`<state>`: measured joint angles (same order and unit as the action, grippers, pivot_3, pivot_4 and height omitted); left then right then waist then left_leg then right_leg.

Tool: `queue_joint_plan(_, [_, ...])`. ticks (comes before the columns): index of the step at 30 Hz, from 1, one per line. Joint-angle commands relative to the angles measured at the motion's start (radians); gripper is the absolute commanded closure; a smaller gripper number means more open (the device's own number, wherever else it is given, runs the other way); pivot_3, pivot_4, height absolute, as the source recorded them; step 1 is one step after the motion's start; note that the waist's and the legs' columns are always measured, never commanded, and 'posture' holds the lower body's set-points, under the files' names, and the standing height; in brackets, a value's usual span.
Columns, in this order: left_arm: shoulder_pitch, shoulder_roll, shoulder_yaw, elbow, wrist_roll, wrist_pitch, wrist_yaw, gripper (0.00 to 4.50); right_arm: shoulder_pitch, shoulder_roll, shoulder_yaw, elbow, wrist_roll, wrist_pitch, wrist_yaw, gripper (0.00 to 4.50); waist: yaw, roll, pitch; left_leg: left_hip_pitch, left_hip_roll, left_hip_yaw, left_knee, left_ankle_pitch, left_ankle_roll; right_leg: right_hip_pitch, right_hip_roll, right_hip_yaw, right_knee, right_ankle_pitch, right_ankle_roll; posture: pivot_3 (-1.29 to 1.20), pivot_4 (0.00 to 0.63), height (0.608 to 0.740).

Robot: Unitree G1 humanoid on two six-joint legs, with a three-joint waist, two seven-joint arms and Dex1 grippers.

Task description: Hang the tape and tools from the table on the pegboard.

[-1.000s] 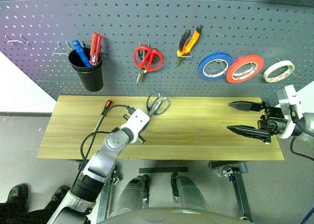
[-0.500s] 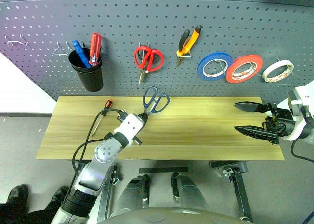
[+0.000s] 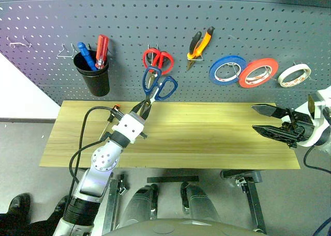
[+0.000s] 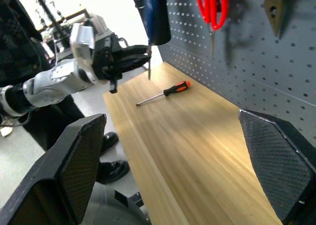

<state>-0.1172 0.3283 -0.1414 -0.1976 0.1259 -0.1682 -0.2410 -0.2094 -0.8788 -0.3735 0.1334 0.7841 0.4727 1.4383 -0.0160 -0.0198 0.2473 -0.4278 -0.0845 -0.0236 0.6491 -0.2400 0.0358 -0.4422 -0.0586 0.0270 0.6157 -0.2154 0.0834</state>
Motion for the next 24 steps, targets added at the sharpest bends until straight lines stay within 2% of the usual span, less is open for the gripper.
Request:
queue_joint_plan(1, [-0.016, -0.009, 0.025, -0.039, -0.01, -0.027, 0.004, 3.98, -0.005, 0.012, -0.042, 0.006, 0.007, -0.024, -0.006, 0.0, 0.0, 0.0, 0.0, 0.0, 0.0, 0.0, 0.0, 0.0, 0.0, 0.0, 0.0, 0.0, 0.0, 0.0, 0.0, -0.1, 0.228, 0.74])
queue_joint_plan(16, [-0.155, -0.053, 0.063, 0.135, -0.021, 0.0, 0.021, 3.98, -0.023, 0.051, -0.04, -0.051, 0.042, 0.01, -0.054, 0.0, 0.0, 0.0, 0.0, 0.0, 0.0, 0.0, 0.004, 0.0, 0.0, 0.0, 0.0, -0.001, 0.004, 0.001, 0.002, -0.11, 0.228, 0.74])
queue_joint_plan(24, [-0.221, -0.09, 0.03, 0.241, 0.004, -0.031, 0.016, 3.98, -0.024, 0.096, -0.025, -0.11, 0.046, 0.006, -0.112, 0.0, -0.001, 0.001, -0.001, 0.0, 0.0, 0.0, 0.005, 0.0, 0.0, 0.0, 0.0, -0.002, 0.005, 0.001, 0.002, -0.12, 0.226, 0.74])
